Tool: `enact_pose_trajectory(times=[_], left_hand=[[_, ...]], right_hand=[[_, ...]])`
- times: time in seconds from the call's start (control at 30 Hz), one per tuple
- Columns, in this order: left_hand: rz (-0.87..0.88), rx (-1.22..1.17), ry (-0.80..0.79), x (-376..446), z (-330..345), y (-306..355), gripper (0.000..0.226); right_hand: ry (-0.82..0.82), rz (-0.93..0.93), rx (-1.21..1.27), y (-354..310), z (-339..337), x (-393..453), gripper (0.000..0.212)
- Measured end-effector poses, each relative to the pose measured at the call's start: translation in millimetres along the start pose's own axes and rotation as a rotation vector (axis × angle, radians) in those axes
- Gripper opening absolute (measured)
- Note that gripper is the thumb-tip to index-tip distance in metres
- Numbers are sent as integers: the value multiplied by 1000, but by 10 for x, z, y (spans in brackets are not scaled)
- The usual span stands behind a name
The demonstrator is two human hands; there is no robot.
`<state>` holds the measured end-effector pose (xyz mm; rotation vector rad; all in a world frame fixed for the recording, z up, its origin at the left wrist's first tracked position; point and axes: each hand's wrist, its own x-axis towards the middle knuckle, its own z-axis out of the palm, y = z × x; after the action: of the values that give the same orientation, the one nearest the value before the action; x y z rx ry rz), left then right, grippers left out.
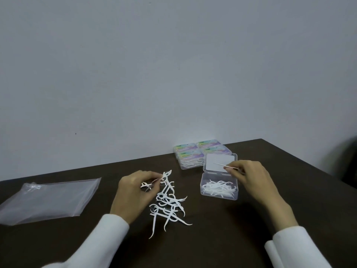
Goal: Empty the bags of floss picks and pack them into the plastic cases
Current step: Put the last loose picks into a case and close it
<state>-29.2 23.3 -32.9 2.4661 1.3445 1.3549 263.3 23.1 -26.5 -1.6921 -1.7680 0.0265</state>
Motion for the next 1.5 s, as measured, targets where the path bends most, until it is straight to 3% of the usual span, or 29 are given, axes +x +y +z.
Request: enact_pose_trajectory(times=[0.17,0.43,0.8,0.97,1.17,1.33,1.5], left_hand=[[-42,-143,31,248,406,264,21],[16,-65,-71,508,938,553,17],[-112,-169,-232,554,1047,544,13],[-334,-374,-181,608,1047,523,10],[-382,-423,-179,619,1019,494,9],[-371,-418,-100,661,960,465,9],[-394,-458,-46,696,915,442,8]], right_hand=[[-20,34,5,39,6,-12,31],[-4,129,11,124,23,-5,35],[-76,159,188,90,58,-8,28],[-56,141,215,106,80,11,22],[-64,127,226,102,105,14,22],[-29,129,147,143,93,5,9],[-139,59,60,110,110,-13,5]])
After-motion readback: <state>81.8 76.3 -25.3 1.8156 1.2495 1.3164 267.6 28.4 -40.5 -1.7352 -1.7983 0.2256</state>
